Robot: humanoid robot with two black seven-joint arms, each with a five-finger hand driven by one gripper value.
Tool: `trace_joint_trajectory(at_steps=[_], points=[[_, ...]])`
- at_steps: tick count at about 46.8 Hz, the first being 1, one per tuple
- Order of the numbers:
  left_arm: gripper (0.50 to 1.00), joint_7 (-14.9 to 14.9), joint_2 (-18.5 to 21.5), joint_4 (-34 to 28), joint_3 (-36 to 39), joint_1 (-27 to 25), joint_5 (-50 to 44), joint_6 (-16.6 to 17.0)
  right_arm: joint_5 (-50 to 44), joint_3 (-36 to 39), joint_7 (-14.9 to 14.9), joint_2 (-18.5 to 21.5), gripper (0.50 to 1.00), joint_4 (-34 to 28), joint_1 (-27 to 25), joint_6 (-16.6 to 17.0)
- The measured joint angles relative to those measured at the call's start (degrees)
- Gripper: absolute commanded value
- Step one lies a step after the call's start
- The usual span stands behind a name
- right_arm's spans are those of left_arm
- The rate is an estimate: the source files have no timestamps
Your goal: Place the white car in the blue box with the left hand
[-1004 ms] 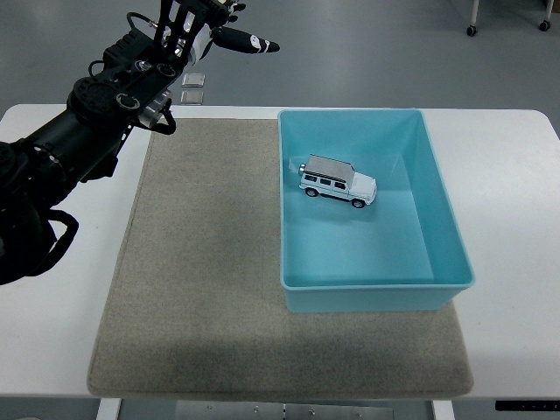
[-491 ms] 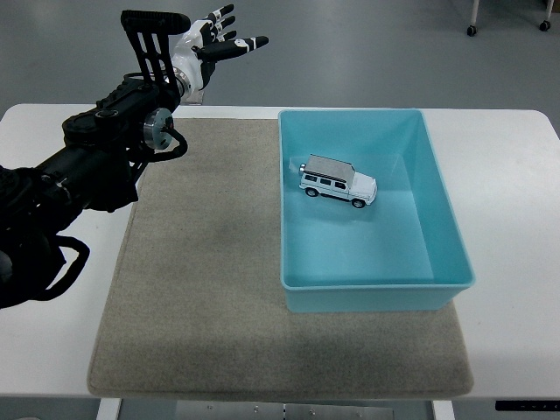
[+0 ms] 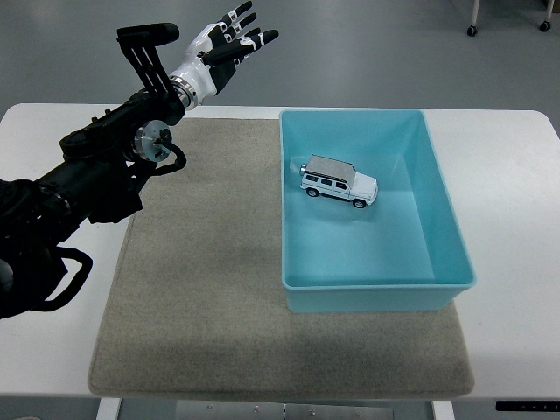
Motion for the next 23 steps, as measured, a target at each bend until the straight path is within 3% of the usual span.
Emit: trace_joint_trajectory(at_steps=[23], points=[[1.000, -0.01, 0.00, 0.14, -0.08, -0.03, 0.20, -0.02, 0.00, 0.00, 0.00, 0.00, 0.936, 0.00, -0.01, 0.04]])
